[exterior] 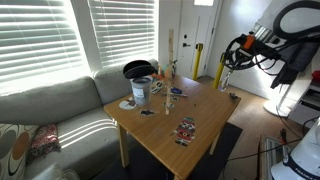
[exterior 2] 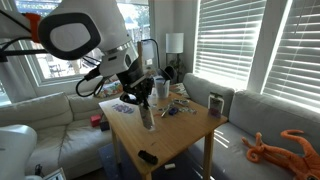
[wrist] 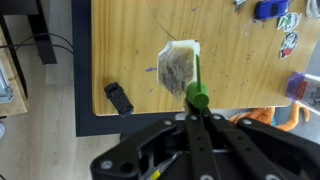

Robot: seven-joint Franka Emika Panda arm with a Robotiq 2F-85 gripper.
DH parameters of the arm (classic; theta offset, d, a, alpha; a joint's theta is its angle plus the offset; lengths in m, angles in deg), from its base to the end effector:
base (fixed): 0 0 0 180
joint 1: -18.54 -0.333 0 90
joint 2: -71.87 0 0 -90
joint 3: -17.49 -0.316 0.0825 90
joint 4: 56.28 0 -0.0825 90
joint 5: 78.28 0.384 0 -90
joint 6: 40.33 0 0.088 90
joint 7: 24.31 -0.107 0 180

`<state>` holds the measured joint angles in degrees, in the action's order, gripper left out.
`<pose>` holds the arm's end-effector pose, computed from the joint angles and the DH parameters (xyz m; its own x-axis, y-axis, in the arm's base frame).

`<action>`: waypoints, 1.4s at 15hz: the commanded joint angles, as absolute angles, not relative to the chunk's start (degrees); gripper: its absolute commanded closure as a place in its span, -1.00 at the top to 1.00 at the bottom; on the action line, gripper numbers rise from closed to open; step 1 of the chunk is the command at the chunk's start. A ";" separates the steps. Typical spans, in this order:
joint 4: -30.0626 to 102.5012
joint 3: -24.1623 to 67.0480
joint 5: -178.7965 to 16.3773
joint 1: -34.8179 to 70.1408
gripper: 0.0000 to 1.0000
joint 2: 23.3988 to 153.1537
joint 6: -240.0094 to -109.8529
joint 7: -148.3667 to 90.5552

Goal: Move the bag to the right

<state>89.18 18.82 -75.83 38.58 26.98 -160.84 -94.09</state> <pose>0.3237 -0.1259 0.5552 -0.0423 -0.9971 0.0627 -0.9405 0.0186 -0.3393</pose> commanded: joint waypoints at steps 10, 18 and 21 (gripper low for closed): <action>87.29 32.64 -65.03 39.48 -0.99 35.80 -163.21 -77.53; 85.85 31.50 -66.43 42.33 -0.99 39.99 -163.09 -78.99; 85.35 30.78 -67.24 43.03 -0.99 40.83 -163.03 -79.41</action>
<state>87.00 32.26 -66.67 41.57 39.42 -163.32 -78.75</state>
